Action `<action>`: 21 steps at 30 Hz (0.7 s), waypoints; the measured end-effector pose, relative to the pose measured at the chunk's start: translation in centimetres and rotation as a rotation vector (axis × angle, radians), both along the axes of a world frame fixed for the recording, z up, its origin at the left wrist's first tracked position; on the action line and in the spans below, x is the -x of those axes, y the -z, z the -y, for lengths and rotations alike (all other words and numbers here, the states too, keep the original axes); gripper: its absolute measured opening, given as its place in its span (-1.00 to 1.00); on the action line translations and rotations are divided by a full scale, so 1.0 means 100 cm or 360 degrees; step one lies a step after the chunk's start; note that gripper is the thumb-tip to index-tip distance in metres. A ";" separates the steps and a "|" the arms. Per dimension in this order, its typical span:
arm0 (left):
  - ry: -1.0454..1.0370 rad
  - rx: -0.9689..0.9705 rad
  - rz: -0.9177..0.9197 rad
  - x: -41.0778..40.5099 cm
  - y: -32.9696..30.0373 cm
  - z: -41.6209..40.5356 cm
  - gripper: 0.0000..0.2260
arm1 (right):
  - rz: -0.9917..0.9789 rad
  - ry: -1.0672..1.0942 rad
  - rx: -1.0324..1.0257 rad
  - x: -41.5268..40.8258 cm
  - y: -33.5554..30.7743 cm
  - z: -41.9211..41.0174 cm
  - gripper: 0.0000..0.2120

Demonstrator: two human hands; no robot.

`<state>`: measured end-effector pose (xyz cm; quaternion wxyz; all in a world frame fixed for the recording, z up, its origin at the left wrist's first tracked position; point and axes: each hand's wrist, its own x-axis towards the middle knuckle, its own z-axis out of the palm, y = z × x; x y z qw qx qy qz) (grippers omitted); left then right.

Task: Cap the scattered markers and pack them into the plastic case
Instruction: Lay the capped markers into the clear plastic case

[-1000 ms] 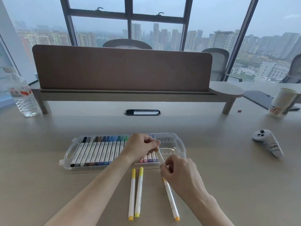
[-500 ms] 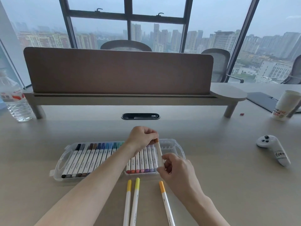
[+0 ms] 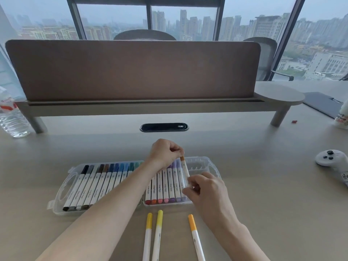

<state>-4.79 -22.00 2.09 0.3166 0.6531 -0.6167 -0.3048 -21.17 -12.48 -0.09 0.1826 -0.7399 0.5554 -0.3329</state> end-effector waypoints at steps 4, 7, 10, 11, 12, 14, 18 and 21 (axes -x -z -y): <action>0.0095 -0.0022 0.0204 0.003 -0.001 0.004 -0.94 | -0.0077 -0.0015 -0.0073 -0.005 0.006 0.004 -0.87; 0.0101 -0.0134 0.0233 0.003 -0.004 0.008 -0.94 | -0.0112 -0.0031 -0.0052 -0.004 0.008 0.004 -0.84; 0.0087 -0.0258 0.0242 0.002 -0.007 0.012 -0.94 | -0.0175 -0.0043 -0.0047 -0.003 0.008 0.003 -0.87; 0.0082 -0.0284 0.0274 0.002 -0.007 0.013 -0.94 | -0.0213 -0.0025 -0.0052 -0.002 0.008 0.003 -0.85; 0.0078 -0.0303 0.0311 0.002 -0.008 0.014 -0.92 | -0.0231 -0.0006 -0.0063 -0.001 0.009 0.004 -0.84; 0.0063 -0.0357 0.0366 0.003 -0.012 0.016 -0.90 | -0.0230 0.0012 -0.0106 0.001 0.009 0.005 -0.83; 0.0089 -0.0491 0.0428 0.007 -0.019 0.022 -0.90 | -0.0250 -0.0013 -0.0167 0.003 0.006 0.006 -0.85; 0.0098 -0.0541 0.0356 0.008 -0.020 0.023 -0.92 | -0.0235 -0.0034 -0.0190 0.004 0.005 0.008 -0.87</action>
